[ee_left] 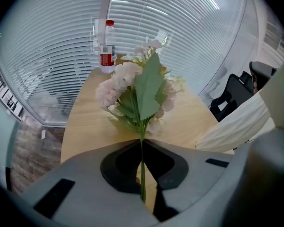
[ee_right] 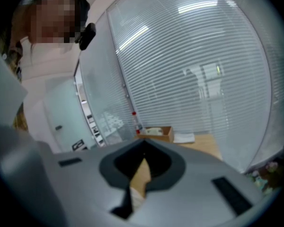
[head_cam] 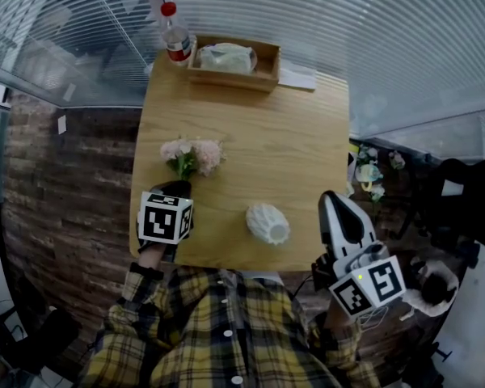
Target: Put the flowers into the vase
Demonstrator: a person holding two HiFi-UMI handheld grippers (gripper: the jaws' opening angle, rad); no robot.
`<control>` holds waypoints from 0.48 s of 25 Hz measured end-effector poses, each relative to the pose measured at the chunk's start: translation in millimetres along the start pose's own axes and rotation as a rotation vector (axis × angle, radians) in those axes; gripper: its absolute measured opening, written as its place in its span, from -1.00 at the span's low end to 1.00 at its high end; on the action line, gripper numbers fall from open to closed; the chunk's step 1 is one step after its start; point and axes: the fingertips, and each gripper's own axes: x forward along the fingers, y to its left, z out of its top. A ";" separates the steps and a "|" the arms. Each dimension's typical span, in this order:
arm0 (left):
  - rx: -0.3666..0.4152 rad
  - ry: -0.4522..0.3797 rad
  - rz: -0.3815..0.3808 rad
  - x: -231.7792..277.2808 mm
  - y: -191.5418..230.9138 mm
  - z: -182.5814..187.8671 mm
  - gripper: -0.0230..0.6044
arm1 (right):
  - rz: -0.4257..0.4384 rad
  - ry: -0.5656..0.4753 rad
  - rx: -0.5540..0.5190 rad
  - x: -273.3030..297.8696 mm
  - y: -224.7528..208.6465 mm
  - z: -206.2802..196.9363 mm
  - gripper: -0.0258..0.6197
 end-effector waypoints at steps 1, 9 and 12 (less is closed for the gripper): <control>0.001 -0.007 -0.003 -1.6 -0.7 1.4 -0.88 | 0.000 -0.003 -0.003 -0.2 0.4 0.8 -0.88; -0.003 -0.082 -0.040 -20.3 -9.0 18.2 -0.88 | 0.004 -0.015 -0.029 -3.6 6.7 5.3 -0.88; -0.014 -0.143 -0.062 -32.8 -13.8 30.5 -0.88 | 0.009 -0.026 -0.034 -6.6 10.3 8.5 -0.88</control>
